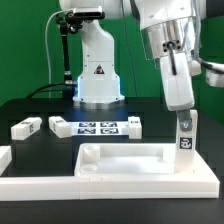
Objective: Assemble desk
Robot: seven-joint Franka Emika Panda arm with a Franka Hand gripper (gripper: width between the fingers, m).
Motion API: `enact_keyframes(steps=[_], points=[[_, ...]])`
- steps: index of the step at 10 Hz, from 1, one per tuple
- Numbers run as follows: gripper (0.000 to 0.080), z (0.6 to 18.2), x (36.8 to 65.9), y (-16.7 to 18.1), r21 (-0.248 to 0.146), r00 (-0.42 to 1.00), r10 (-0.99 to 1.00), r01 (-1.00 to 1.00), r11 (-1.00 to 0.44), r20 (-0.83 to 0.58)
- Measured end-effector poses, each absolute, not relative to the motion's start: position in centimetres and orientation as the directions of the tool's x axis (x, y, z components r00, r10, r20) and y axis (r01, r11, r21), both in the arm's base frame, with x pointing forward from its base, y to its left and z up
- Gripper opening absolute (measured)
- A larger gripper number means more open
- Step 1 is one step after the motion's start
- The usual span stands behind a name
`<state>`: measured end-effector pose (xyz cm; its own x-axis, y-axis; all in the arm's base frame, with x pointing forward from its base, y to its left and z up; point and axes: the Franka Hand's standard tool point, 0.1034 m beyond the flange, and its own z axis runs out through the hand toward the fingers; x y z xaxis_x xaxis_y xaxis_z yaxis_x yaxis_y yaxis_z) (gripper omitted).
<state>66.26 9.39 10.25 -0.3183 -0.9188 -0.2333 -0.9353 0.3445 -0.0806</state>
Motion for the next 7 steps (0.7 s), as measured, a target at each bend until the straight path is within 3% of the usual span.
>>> enact_keyframes(steps=[4,5,6,7], points=[[0.0294,10.25,66.41,9.30,-0.072,-0.403,-0.884,-0.900,0.430,-0.236],[0.0482,10.23,66.40,9.33,-0.074,-0.394,-0.889,-0.904,0.420,-0.235],[0.0593,10.25,66.40,9.38,-0.075,-0.392,-0.890,-0.905,0.418,-0.235],[0.0593,11.07,66.51,9.83,-0.085,-0.369,-0.898,-0.913,0.398,-0.240]])
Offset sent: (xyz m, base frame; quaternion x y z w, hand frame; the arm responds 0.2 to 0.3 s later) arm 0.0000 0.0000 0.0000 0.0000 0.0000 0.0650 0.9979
